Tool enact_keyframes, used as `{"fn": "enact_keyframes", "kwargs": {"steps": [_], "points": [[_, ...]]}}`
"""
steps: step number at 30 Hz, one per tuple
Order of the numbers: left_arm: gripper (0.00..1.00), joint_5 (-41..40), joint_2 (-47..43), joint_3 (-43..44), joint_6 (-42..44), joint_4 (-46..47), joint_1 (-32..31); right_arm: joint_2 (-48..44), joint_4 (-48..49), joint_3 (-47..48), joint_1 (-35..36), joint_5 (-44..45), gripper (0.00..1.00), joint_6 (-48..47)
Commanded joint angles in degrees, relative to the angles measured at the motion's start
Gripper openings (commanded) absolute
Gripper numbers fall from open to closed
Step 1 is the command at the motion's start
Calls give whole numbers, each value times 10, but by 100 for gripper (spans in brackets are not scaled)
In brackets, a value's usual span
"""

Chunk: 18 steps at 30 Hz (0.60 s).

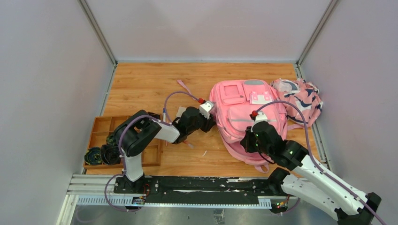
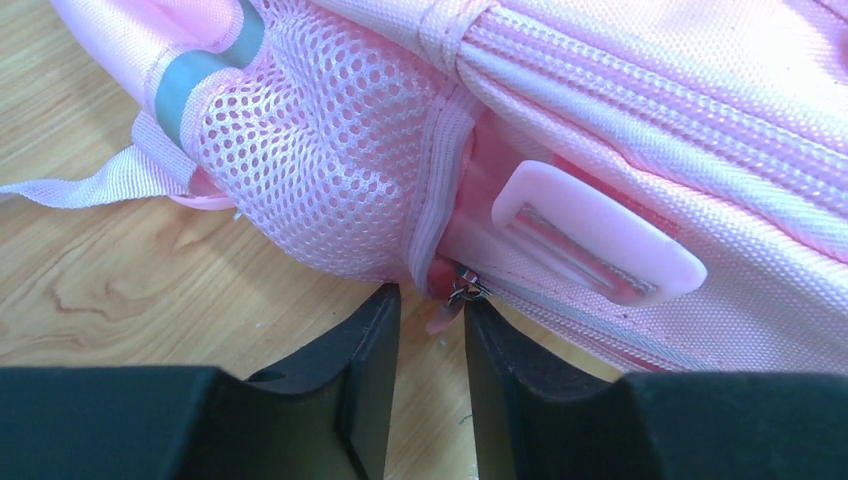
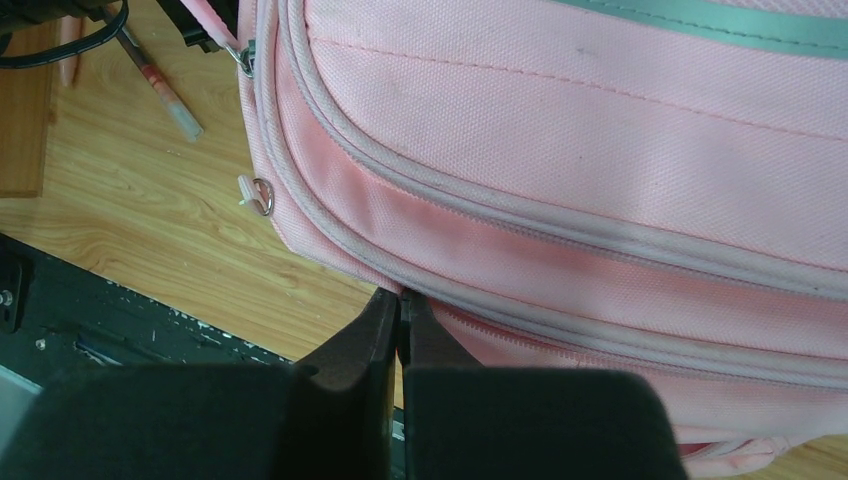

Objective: Pack the student bag
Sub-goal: Zip the student bag at the center of the board.

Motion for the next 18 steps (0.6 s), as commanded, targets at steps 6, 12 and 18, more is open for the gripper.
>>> {"fn": "enact_keyframes", "kwargs": {"steps": [6,12,18], "points": [[10,-12,7,-12,-28,57,3,1,-8,17,-6,24,0,4],[0,22,6,-35,-68,58,1,0,-5,10,-6,28,0,6],[0,67,-12,-74,-134,58,-33,18,14,-1,-6,21,0,13]]}}
